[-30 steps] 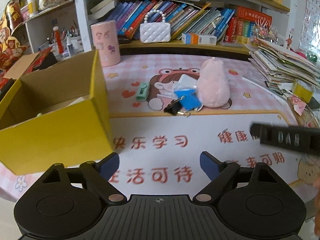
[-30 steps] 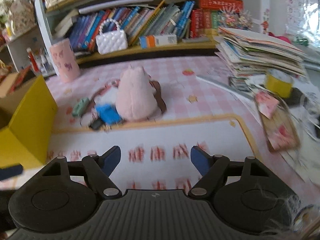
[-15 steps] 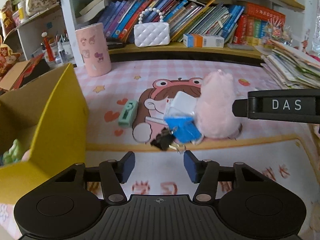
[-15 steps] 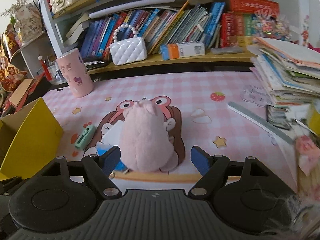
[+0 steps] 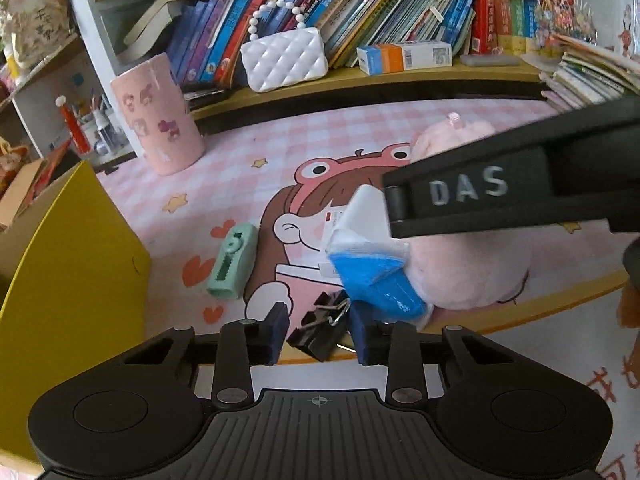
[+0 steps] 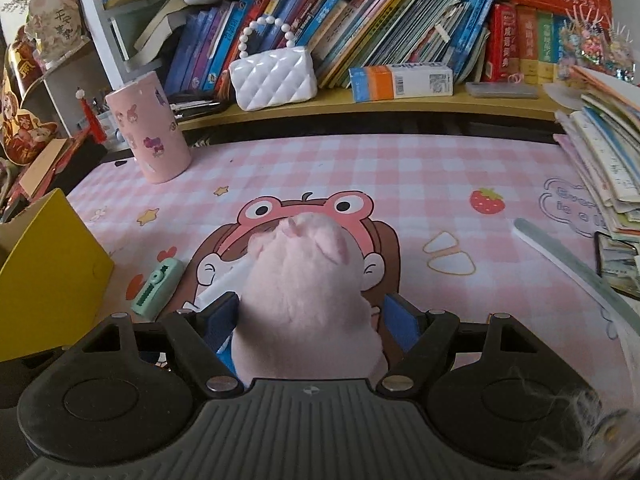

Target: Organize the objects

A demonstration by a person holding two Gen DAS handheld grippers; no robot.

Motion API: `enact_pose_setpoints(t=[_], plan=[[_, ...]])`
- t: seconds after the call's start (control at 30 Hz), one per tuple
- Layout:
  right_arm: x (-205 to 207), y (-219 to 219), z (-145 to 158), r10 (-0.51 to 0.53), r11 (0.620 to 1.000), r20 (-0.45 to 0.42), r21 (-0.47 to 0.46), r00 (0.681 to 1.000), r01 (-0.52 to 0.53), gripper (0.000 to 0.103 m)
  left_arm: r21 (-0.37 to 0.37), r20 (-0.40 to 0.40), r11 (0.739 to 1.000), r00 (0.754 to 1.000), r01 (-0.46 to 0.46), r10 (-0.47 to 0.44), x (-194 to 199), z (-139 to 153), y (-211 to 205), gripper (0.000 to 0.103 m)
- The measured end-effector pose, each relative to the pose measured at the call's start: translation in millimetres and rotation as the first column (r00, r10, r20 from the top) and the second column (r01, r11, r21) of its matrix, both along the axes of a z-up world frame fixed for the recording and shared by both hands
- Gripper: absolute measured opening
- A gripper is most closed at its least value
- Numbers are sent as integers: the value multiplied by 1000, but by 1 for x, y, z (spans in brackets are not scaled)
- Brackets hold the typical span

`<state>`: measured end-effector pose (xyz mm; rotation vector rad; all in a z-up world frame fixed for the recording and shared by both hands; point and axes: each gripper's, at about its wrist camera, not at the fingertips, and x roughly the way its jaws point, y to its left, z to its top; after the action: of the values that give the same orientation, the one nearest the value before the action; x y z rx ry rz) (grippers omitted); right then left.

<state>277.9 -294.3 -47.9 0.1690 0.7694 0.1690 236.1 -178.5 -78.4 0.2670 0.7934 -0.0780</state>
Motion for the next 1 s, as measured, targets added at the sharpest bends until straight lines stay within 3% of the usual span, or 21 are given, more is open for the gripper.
enact_pose_setpoints(t=[0.07, 0.17, 0.33, 0.67, 1.0], plan=[[5, -2, -3, 9, 1000, -8, 14, 1000, -9, 60, 6, 9, 1000, 1000, 2, -3, 1, 0, -1, 23], [2, -6, 2, 3, 1000, 0, 21, 1000, -3, 53, 12, 18, 1000, 1000, 14, -15, 1, 1, -2, 11], [-17, -15, 13, -39, 999, 25, 17, 999, 39, 52, -24, 36, 1000, 999, 16, -15, -7, 11, 5, 0], [-85, -11, 29, -85, 996, 46, -4, 995, 85, 52, -131, 65, 991, 997, 37, -29, -46, 38, 24, 0], [-152, 11, 38, -120, 992, 50, -30, 992, 121, 52, -235, 70, 972, 998, 21, -5, -106, 55, 68, 0]])
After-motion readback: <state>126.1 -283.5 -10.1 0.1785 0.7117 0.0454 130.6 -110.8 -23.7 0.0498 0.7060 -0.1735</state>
